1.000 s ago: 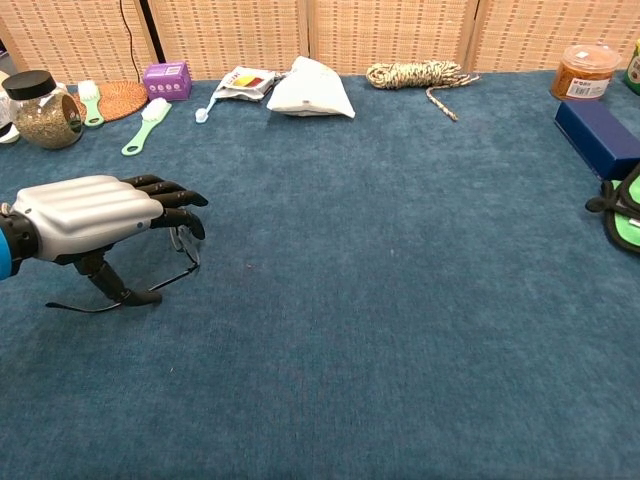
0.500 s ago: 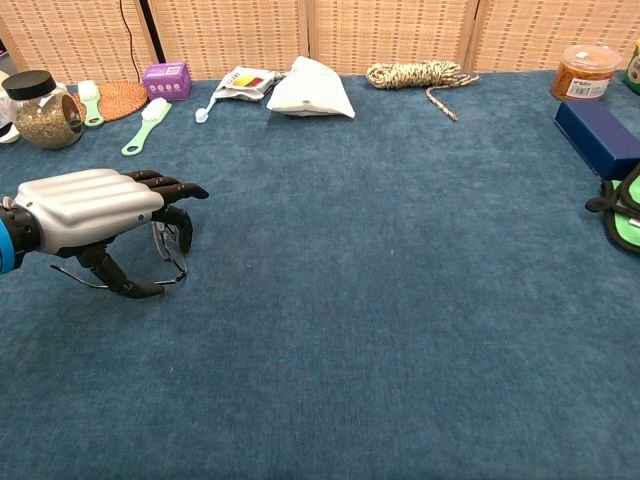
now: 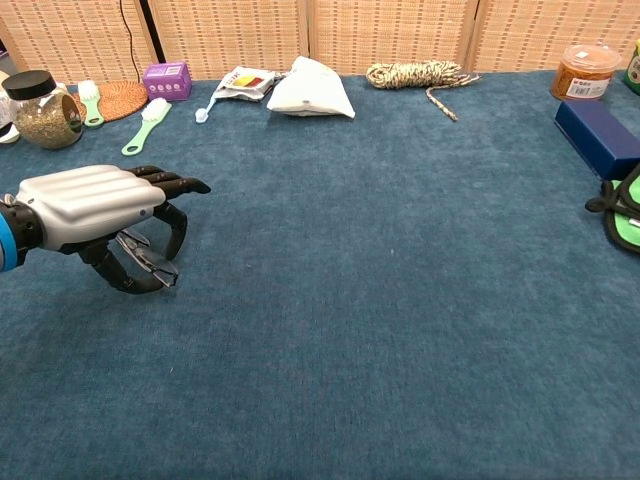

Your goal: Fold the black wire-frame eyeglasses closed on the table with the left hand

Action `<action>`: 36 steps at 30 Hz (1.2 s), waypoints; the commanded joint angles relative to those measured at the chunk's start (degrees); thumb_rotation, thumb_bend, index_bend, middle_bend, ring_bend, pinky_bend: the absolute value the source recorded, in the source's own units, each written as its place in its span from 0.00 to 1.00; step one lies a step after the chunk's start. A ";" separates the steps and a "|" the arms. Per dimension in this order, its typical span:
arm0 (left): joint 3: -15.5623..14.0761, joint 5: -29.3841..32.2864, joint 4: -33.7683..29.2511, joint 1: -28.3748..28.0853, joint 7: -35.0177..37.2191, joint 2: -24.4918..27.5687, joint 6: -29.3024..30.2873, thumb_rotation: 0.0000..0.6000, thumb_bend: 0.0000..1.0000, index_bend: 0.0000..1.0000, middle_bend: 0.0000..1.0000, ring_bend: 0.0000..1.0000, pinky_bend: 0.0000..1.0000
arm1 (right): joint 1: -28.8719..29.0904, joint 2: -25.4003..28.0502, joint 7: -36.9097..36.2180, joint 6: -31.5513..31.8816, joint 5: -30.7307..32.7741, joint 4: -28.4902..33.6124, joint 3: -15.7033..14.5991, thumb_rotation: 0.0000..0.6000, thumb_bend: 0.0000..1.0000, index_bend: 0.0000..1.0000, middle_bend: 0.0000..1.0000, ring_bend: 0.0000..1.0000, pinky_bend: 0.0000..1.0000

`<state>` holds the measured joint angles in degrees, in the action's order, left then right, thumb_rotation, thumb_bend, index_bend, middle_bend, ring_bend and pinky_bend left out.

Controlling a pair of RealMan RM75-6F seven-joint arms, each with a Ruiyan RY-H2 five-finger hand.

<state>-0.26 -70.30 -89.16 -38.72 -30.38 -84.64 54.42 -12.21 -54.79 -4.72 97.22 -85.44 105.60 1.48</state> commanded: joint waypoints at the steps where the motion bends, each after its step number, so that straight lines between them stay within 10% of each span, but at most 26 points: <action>1: 0.16 -0.03 0.05 0.03 0.11 -0.06 0.18 0.83 0.26 0.49 0.00 0.00 0.00 | 0.02 0.01 0.01 -0.03 0.00 0.00 0.00 1.00 0.00 0.13 0.03 0.02 0.15; 11: 1.03 -1.99 -4.48 0.53 3.19 3.35 1.77 0.84 0.26 0.00 0.00 0.00 0.00 | 0.54 -0.11 -0.03 -0.52 -0.26 -0.05 0.22 1.00 0.00 0.13 0.03 0.02 0.15; 36: -3.94 -11.14 -19.99 18.33 13.01 23.45 25.28 0.85 0.26 0.00 0.00 0.00 0.00 | 5.99 0.69 1.80 -5.38 -1.22 -0.15 2.47 1.00 0.00 0.13 0.03 0.00 0.11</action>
<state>-3.30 -80.50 -108.36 -22.12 -18.24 -62.50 77.96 -6.31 -54.13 -3.00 91.92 -86.58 105.38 3.92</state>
